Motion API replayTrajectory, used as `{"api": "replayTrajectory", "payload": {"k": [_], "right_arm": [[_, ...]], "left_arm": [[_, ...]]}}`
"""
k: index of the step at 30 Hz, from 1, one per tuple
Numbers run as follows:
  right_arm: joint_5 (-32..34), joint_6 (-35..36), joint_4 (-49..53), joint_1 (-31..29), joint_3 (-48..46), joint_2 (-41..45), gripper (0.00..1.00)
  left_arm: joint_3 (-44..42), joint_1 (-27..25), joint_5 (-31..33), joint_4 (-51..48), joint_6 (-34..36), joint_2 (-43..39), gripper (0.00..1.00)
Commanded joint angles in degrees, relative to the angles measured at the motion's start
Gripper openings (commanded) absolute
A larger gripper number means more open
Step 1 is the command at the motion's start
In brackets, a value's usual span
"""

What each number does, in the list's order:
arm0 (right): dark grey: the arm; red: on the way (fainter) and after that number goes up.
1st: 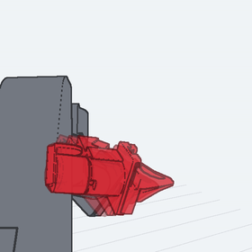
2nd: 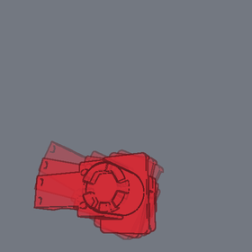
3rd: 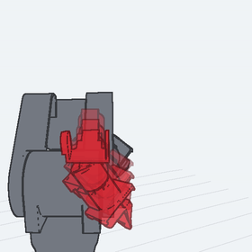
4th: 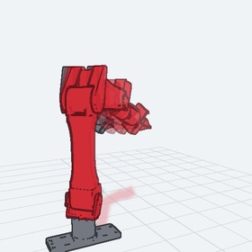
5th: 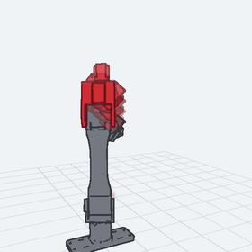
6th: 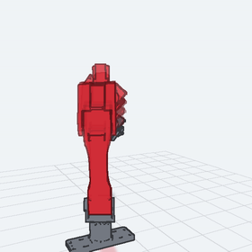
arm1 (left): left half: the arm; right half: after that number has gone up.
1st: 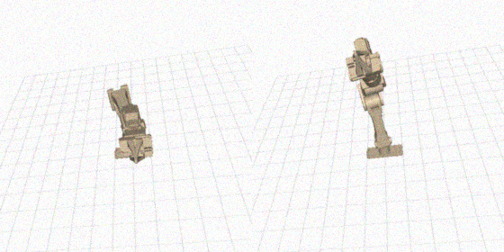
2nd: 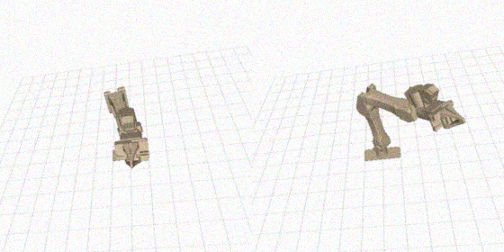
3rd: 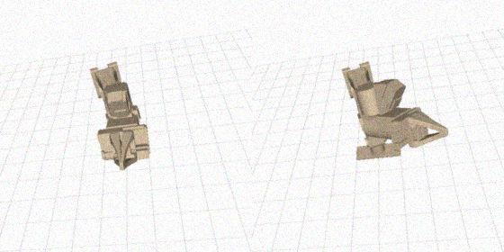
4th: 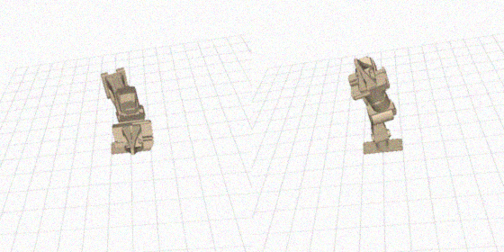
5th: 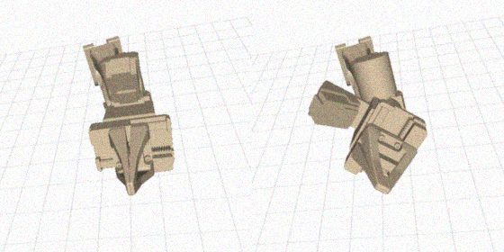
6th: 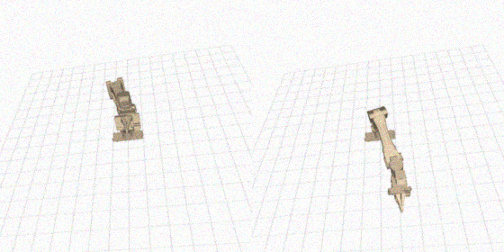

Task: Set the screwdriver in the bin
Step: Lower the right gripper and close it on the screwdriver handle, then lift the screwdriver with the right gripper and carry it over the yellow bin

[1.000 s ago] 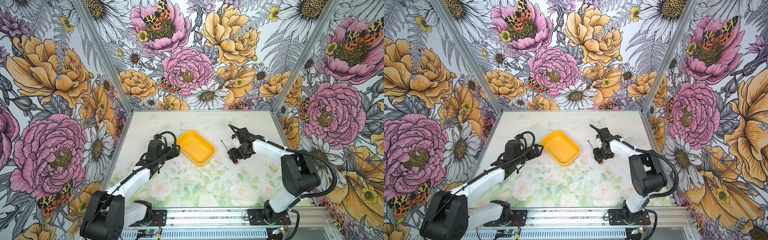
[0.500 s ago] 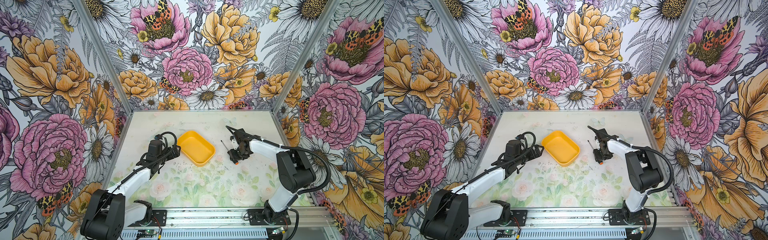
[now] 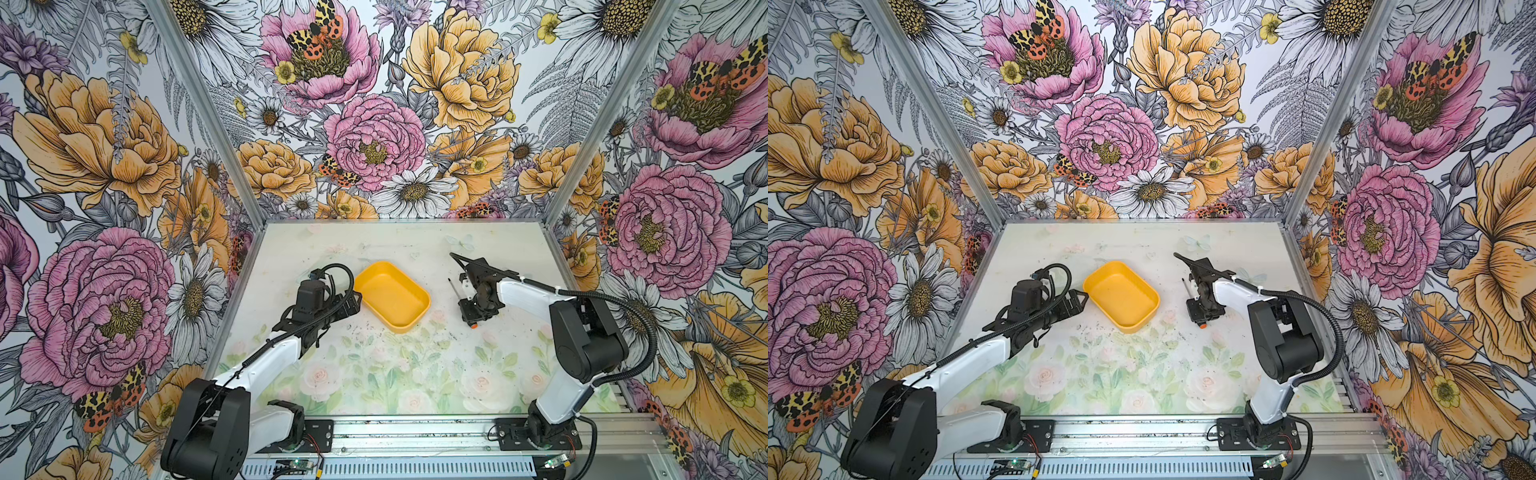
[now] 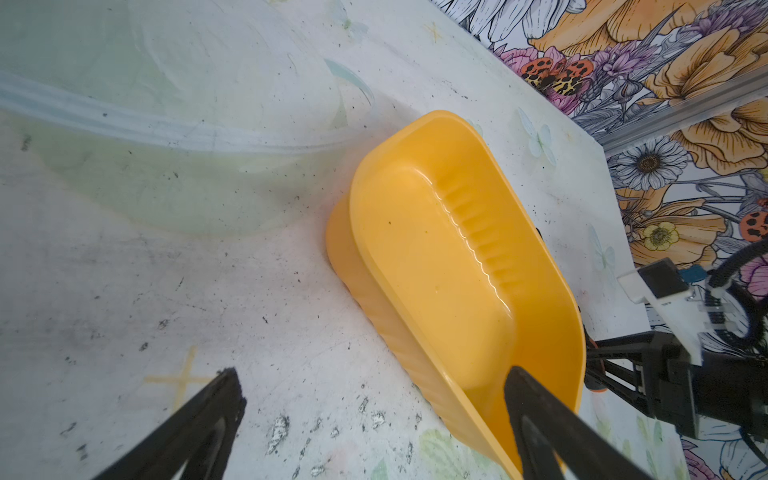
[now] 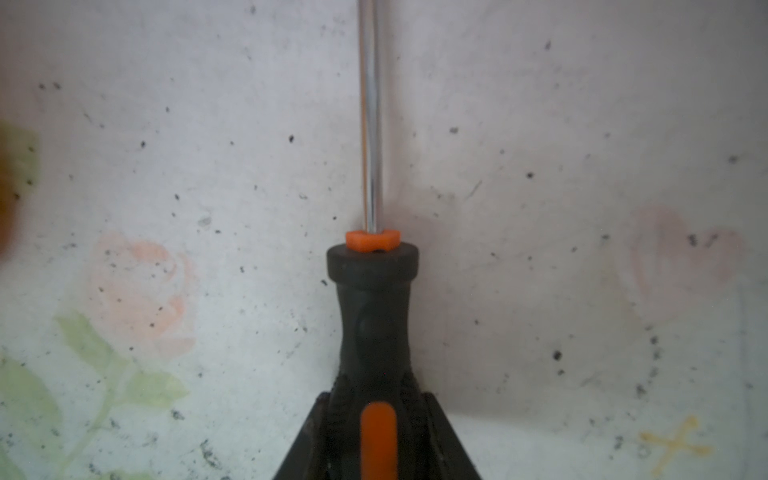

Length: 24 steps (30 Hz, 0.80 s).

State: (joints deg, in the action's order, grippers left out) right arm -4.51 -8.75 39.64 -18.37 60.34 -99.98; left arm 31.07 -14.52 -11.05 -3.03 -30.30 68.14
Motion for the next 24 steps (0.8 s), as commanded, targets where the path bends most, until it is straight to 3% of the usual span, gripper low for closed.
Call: {"api": "replayTrajectory", "payload": {"k": [1, 4, 16, 24], "right_arm": [[-0.73, 0.62, 0.06, -0.26, 1.36, -1.61, 0.16], [-2.85, 0.89, 0.05, -0.20, 1.60, -2.27, 0.00], [-13.42, -4.19, -0.26, 3.99, 5.29, 0.96, 0.00], [-23.52, -7.54, -1.40, 5.79, 14.97, 5.48, 0.00]], "left_arm": [[1.71, -0.52, -0.97, -0.66, -0.28, 0.25, 0.99], [1.70, -0.55, -0.91, -0.93, -0.22, 0.08, 0.99], [2.07, -0.51, 0.32, -3.63, 0.64, -2.18, 0.99], [2.15, -0.33, -0.09, -3.84, 0.60, -2.72, 0.99]]}}
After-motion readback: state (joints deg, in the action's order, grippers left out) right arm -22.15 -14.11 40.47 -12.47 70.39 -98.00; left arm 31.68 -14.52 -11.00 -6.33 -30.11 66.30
